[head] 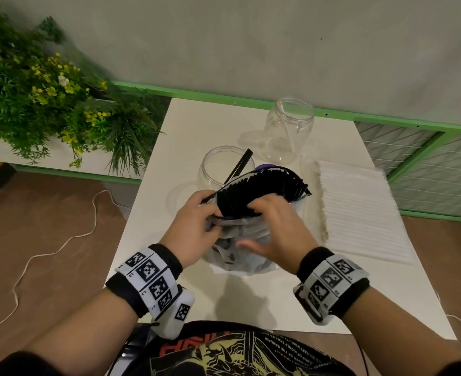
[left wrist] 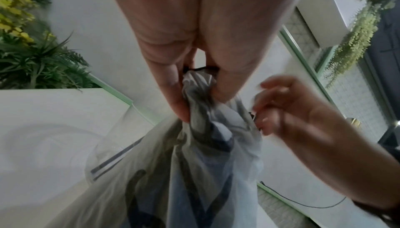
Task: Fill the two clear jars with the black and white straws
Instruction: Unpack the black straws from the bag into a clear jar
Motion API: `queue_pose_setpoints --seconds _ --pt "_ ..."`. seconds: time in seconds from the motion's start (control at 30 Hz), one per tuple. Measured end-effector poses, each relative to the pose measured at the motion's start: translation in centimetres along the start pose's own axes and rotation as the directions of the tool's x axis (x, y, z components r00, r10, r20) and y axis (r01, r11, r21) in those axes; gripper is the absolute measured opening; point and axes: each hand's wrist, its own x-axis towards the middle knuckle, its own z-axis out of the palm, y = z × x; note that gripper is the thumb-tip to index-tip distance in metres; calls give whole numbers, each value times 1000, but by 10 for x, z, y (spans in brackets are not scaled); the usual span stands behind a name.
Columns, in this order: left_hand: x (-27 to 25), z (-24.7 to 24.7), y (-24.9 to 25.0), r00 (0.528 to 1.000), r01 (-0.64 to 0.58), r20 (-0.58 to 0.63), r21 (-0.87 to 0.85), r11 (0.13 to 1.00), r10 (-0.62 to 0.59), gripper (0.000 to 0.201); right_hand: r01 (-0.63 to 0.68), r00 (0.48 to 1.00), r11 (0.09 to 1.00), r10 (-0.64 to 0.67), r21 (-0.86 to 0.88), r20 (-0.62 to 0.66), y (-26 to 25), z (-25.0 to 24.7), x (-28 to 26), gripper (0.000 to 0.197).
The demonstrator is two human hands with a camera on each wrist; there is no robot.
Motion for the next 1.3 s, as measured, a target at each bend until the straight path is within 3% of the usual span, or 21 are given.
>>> queue_pose_setpoints --seconds 0.07,0.17,0.27,0.33,0.4,0.5,0.6,0.77,0.97,1.07,1.2,1.3 --pt "-2 -1 4 998 35 45 -70 997 -32 8 79 984 982 -49 -174 170 0 12 -2 65" --pt "-3 0 6 994 95 62 -145 985 -87 19 72 993 953 -40 -294 114 1 24 -4 47" --pt "-4 3 8 992 108 -51 -166 980 -118 13 79 996 963 -64 -258 65 -2 31 -7 47" --pt "-3 6 6 985 106 -121 -161 981 -126 31 62 995 968 -41 -244 89 -2 34 -10 39" --pt "-2 6 5 974 176 -114 -146 974 -193 53 50 990 979 -23 -197 139 1 35 -16 16" --pt "3 3 1 944 328 72 -130 936 -321 62 -42 988 999 41 3 151 5 29 -22 32" --pt "7 1 -1 911 384 204 -110 917 -357 57 -189 981 970 181 152 63 7 22 -15 29" --pt "11 2 2 933 320 207 -103 942 -295 51 -386 894 918 347 93 285 -4 17 6 65" --pt "10 6 -1 947 294 192 -185 938 -259 53 -371 849 925 374 -82 375 -8 17 18 56" --pt "10 4 -1 951 293 177 -250 923 -254 50 -361 866 930 362 -69 346 -7 19 19 48" --pt "12 2 -3 946 321 150 -279 905 -289 42 -366 916 924 338 109 214 -5 15 15 28" --pt "11 -1 -4 937 346 153 -278 896 -314 38 -377 926 893 369 245 77 -4 8 11 40"
